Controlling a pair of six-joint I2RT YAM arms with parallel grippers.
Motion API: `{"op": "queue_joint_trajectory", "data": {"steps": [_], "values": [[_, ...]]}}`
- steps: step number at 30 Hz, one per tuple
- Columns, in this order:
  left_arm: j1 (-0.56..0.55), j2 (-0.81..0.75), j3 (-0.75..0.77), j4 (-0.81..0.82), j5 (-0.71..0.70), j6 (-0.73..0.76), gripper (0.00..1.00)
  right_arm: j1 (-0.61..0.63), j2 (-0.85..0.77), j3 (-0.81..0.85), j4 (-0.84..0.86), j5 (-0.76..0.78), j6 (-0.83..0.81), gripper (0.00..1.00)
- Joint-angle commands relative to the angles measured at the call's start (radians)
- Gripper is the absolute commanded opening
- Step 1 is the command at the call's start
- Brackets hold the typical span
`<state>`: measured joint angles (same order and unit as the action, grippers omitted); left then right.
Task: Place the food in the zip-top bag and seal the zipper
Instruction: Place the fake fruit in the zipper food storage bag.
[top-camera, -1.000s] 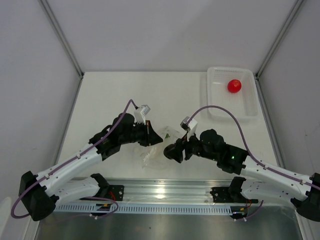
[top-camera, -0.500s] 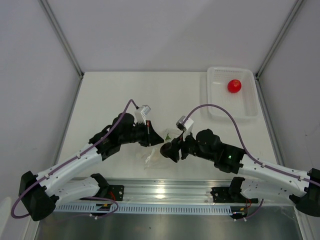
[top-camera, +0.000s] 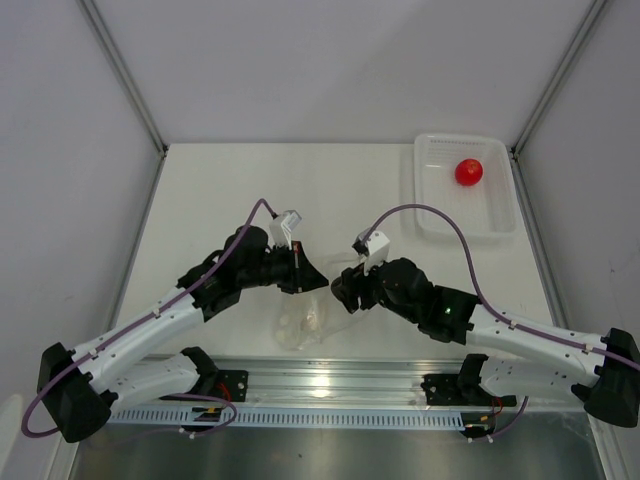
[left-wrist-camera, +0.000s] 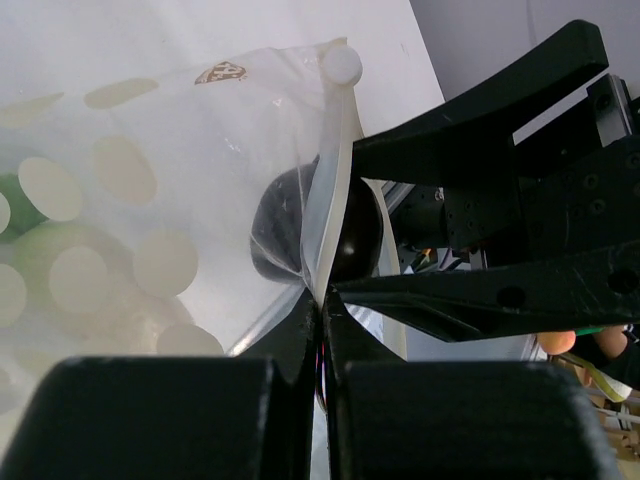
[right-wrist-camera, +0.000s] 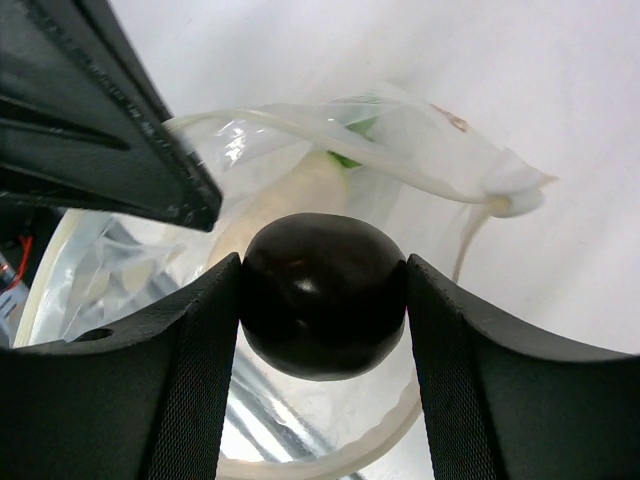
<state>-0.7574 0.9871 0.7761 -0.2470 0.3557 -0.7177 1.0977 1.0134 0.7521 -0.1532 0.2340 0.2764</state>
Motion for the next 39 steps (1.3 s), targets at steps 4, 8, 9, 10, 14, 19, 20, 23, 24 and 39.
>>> {"op": "queue_joint_trajectory", "data": {"steps": [4,8,9,10,14,19,20,23,24,39], "values": [[-0.005,-0.001,-0.003,0.069,0.048,-0.035,0.01,-0.028,0.020,0.042,0.027,0.096,0.004,0.14],[-0.005,-0.008,-0.014,0.071,0.045,-0.040,0.01,-0.033,0.039,0.064,0.006,0.119,0.026,0.58],[-0.005,-0.010,-0.014,0.071,0.043,-0.042,0.00,-0.033,0.039,0.064,0.003,0.120,0.029,0.64],[-0.005,-0.013,-0.018,0.072,0.040,-0.042,0.01,-0.033,0.036,0.064,-0.002,0.123,0.033,0.71],[-0.005,-0.016,-0.026,0.077,0.037,-0.045,0.00,-0.035,0.018,0.059,-0.016,0.133,0.037,0.81],[-0.005,-0.008,-0.034,0.084,0.037,-0.052,0.01,-0.042,-0.009,0.062,-0.037,0.139,0.041,0.84],[-0.005,-0.008,-0.034,0.084,0.035,-0.052,0.01,-0.042,-0.015,0.062,-0.043,0.145,0.041,0.84],[-0.005,-0.008,-0.038,0.086,0.032,-0.052,0.01,-0.044,-0.042,0.062,-0.060,0.157,0.055,0.82],[-0.005,-0.008,-0.041,0.089,0.029,-0.054,0.01,-0.042,-0.050,0.062,-0.065,0.160,0.058,0.82],[-0.006,0.050,0.032,0.032,0.026,-0.020,0.01,-0.093,-0.154,0.084,-0.160,0.320,0.115,0.84]]}}
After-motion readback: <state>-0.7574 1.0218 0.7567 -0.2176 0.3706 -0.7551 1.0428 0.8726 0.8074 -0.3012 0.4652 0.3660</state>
